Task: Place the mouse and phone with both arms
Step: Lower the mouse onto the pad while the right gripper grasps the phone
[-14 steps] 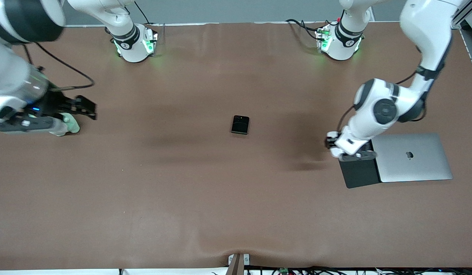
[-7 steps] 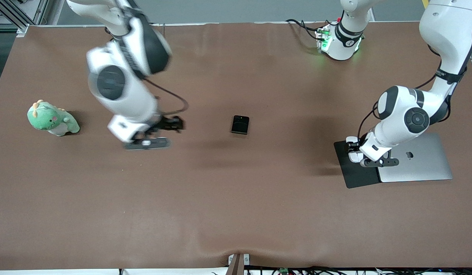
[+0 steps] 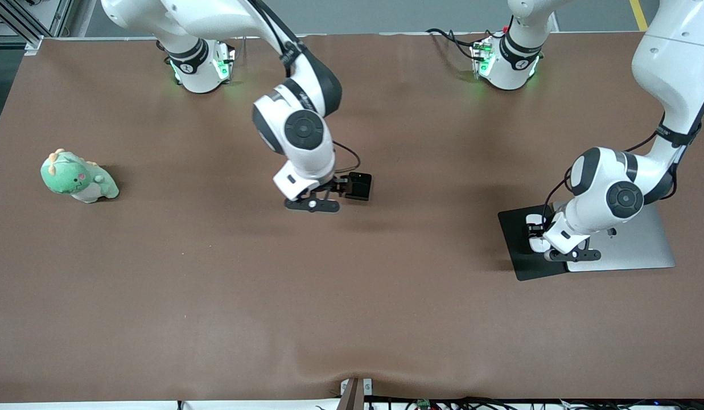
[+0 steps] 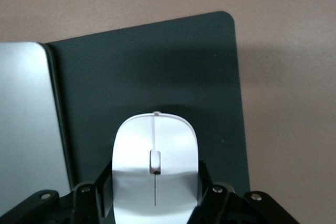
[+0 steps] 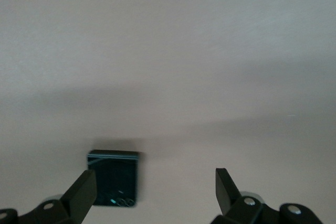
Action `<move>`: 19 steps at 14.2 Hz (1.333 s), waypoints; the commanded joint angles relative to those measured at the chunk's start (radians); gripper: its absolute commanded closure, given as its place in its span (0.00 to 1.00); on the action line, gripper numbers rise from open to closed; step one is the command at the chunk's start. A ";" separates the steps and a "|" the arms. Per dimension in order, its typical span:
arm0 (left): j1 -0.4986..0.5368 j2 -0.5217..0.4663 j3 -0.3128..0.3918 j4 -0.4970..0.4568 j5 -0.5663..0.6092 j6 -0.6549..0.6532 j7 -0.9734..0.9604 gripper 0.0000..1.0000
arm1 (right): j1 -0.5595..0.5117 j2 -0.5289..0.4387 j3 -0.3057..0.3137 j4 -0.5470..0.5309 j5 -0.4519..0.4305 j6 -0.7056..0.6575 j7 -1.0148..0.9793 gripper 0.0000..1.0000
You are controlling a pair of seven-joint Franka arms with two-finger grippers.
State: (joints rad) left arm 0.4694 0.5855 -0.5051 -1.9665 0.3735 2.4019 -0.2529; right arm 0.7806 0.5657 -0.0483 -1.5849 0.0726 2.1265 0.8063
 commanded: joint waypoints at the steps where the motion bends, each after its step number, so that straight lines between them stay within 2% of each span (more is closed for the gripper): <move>1: -0.002 0.068 -0.003 0.067 0.037 0.005 -0.006 0.37 | 0.063 0.034 -0.013 -0.026 0.010 0.087 0.070 0.00; 4: 0.000 0.083 -0.001 0.070 0.051 0.005 -0.008 0.28 | 0.109 0.071 -0.015 -0.044 0.009 0.142 0.073 0.00; 5: 0.000 0.086 -0.001 0.070 0.051 0.005 -0.008 0.22 | 0.112 0.075 -0.015 -0.062 0.010 0.188 0.079 0.00; 6: 0.000 0.083 -0.001 0.070 0.054 0.005 0.009 0.03 | 0.129 0.079 -0.015 -0.093 0.010 0.241 0.117 0.00; 7: 0.003 0.077 -0.003 0.069 0.082 0.005 0.011 0.00 | 0.138 0.079 -0.015 -0.128 0.010 0.292 0.144 0.00; 9: 0.002 0.056 -0.004 0.061 0.097 0.003 0.007 0.00 | 0.147 0.079 -0.015 -0.155 0.009 0.337 0.151 0.00; 12: -0.001 -0.041 -0.021 0.034 0.099 -0.030 -0.006 0.00 | 0.154 0.092 -0.015 -0.155 0.010 0.348 0.154 0.00; 16: -0.003 -0.157 -0.102 0.000 0.097 -0.041 -0.118 0.00 | 0.184 0.121 -0.015 -0.159 0.010 0.418 0.232 0.00; 19: 0.000 -0.214 -0.157 0.006 0.087 -0.116 -0.132 0.00 | 0.184 0.122 -0.016 -0.181 -0.005 0.420 0.218 0.00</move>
State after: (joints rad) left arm 0.4619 0.4329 -0.6384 -1.9300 0.4520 2.3257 -0.3617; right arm 0.9509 0.6853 -0.0499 -1.7462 0.0729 2.5274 1.0166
